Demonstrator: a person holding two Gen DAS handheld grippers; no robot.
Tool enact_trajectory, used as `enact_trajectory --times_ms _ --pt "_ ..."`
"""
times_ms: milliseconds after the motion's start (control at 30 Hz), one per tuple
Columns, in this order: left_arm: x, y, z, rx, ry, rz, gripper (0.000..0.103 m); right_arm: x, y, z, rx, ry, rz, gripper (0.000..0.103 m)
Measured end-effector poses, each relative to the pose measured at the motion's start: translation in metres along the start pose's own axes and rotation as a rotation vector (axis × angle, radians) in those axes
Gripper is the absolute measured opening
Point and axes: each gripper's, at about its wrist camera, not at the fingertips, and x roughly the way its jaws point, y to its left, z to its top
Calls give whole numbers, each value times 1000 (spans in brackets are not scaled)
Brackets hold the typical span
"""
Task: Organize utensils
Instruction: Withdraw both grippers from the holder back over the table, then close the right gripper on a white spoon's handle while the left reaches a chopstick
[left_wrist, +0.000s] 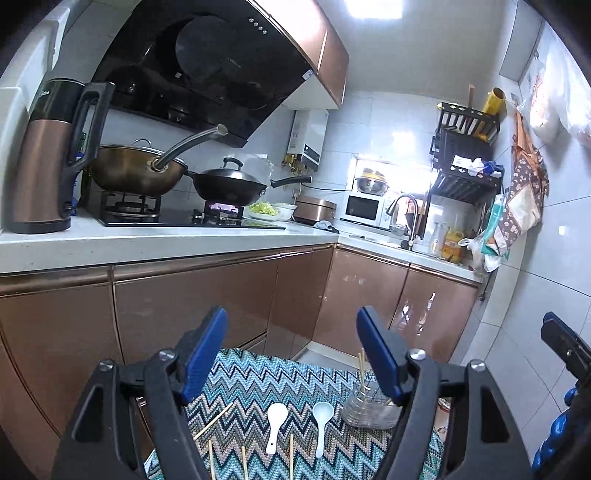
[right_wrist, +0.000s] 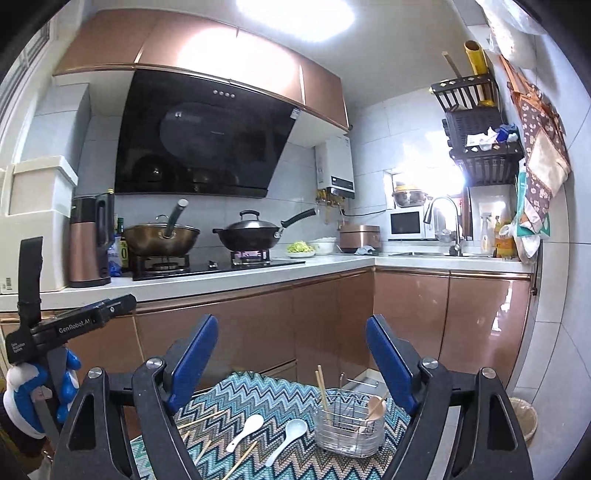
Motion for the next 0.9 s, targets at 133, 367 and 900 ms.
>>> enact_trajectory --times_ms 133,367,900 --pt "-4 9 -2 -10 9 5 71 -1 7 -1 -6 7 8 81" --pt "16 29 -20 -35 83 36 71 21 6 -18 19 74 45 77" --pt "129 68 -105 -70 367 54 71 145 5 -113 110 387 105 60"
